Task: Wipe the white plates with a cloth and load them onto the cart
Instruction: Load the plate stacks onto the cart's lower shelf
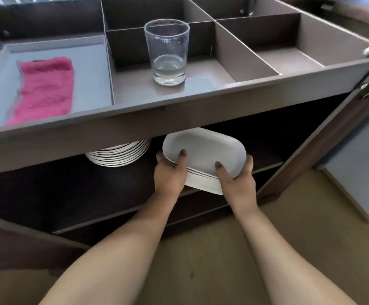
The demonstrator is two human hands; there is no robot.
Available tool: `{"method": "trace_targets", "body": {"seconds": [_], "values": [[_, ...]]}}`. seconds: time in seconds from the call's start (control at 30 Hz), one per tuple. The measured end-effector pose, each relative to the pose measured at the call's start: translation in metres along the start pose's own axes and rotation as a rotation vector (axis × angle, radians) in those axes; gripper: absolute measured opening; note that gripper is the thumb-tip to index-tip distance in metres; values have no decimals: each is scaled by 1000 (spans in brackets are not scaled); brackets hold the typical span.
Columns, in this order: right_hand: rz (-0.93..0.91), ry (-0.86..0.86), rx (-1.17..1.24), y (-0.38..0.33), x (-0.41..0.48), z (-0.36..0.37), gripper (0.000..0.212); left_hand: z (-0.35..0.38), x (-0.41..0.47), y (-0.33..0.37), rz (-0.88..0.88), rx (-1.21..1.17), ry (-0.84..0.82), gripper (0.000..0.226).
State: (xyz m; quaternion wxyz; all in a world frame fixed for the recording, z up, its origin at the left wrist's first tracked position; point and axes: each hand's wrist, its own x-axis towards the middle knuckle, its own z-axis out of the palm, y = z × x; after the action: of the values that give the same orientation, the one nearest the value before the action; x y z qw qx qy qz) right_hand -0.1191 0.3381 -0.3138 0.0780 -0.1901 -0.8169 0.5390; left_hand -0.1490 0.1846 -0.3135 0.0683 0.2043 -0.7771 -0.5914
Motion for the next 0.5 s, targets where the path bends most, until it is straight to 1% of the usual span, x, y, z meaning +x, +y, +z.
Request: {"method": "trace_targets", "body": {"seconds": [0.1,0.17,0.23,0.33,0.4,0.5], "values": [[1,-41,-1,5,-3,3,87,8,-2,-3,85,-122,-46,68],[-36,-100,-50,6,-8,-1,96,11,-10,-9,122,-113,-77,85],[-79,-161,-131,3,-15,-9,98,16,-23,-12,114,-50,-103,100],[-174,-247,-226,5,-20,-22,101,25,-35,-14,56,-47,-109,104],[-247,-275,-261,8,-17,-28,97,30,-37,-11,62,-107,-94,105],[-297,-307,-312,17,-8,-36,89,39,-23,-5,59,-186,-102,100]]}}
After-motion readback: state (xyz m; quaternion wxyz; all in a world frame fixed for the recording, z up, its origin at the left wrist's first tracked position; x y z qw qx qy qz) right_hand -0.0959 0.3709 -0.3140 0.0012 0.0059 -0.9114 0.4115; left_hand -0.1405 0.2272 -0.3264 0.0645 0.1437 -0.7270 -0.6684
